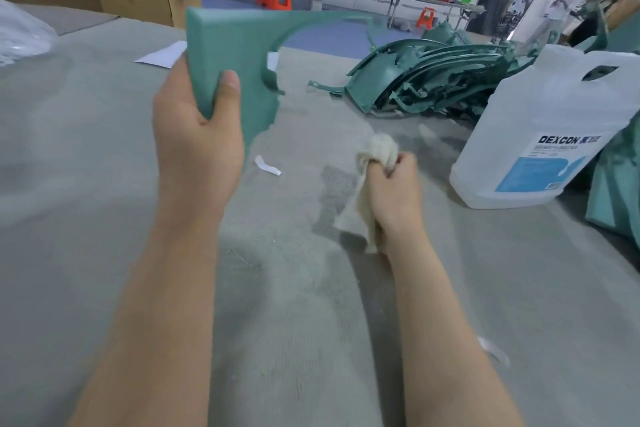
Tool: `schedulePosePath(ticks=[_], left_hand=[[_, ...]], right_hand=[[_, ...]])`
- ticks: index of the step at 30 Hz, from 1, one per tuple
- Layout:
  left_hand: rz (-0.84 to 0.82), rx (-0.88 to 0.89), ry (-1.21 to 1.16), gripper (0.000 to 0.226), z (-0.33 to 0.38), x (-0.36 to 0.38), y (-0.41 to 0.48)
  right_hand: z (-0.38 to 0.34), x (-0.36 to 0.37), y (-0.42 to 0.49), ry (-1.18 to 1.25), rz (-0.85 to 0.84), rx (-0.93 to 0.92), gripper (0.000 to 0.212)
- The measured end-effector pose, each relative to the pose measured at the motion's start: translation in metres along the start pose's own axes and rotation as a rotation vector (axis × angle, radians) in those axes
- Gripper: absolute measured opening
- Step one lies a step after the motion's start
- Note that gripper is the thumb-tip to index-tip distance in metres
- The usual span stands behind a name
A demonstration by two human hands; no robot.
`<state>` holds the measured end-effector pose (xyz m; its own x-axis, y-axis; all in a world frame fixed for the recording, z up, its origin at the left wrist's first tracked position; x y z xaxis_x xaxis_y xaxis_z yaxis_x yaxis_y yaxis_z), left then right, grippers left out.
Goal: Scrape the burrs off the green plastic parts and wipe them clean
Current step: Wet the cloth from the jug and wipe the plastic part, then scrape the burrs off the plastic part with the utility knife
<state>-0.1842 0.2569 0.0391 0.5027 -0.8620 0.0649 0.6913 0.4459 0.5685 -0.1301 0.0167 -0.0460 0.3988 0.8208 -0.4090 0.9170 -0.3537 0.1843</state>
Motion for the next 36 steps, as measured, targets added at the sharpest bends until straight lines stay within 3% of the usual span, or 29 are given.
schedulePosePath(ticks=[2,5,8,10,11,15,18,21,24,27,31,33,36], left_hand=[[0.046,-0.216,-0.224,0.014,-0.018,0.001,-0.002],[0.107,-0.524,-0.514,0.013,-0.041,0.003,-0.007],[0.188,-0.716,-0.723,0.017,-0.053,-0.010,-0.009],[0.256,-0.750,-0.793,0.027,-0.052,-0.027,-0.007],[0.297,-0.739,-0.826,0.030,-0.049,-0.038,-0.006],[0.602,-0.504,-0.880,0.033,-0.026,-0.117,0.006],[0.863,-0.215,-0.761,0.030,-0.004,-0.212,0.001],[1.040,-0.090,-0.623,0.037,0.008,-0.305,-0.024],[1.226,-0.013,-0.476,0.035,0.016,-0.384,-0.067],[1.381,-0.057,-0.419,0.034,0.012,-0.441,-0.117],[1.539,-0.341,-0.529,0.031,-0.024,-0.476,-0.181],[1.539,-0.535,-0.642,0.031,-0.044,-0.473,-0.201],[1.510,-0.775,-0.785,0.050,-0.067,-0.457,-0.225]], right_hand=[[-0.001,0.016,-0.006,-0.366,-0.219,-0.044,0.017],[-0.007,0.017,-0.016,-0.550,-0.364,-0.037,0.032],[-0.041,-0.008,-0.021,-0.513,-0.109,-0.153,0.036],[-0.074,-0.009,-0.037,-0.240,0.027,-0.238,0.031],[-0.090,0.007,-0.047,-0.054,-0.035,-0.241,0.028],[-0.147,0.128,-0.120,0.499,-0.676,-0.037,0.034],[-0.203,0.194,-0.187,0.595,-0.902,-0.127,0.029],[-0.245,0.250,-0.259,0.583,-1.055,-0.254,0.017],[-0.271,0.297,-0.343,0.478,-1.190,-0.415,0.019],[-0.271,0.336,-0.420,0.327,-1.339,-0.545,0.029],[-0.236,0.376,-0.487,0.089,-1.519,-0.647,0.032],[-0.210,0.393,-0.504,-0.145,-1.547,-0.715,0.039],[-0.172,0.404,-0.515,-0.525,-1.582,-0.892,0.054]])
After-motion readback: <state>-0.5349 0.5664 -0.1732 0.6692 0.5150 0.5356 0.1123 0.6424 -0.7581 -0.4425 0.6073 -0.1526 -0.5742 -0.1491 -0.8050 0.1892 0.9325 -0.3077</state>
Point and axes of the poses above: each hand's wrist, its own y-axis towards the middle knuckle, its own x-axis out of the palm, z = x × y, the point moved 7 cm from there along y, towards the middle knuckle, and after that the axes turned 2 degrees about -x, right-handed, at the moved point
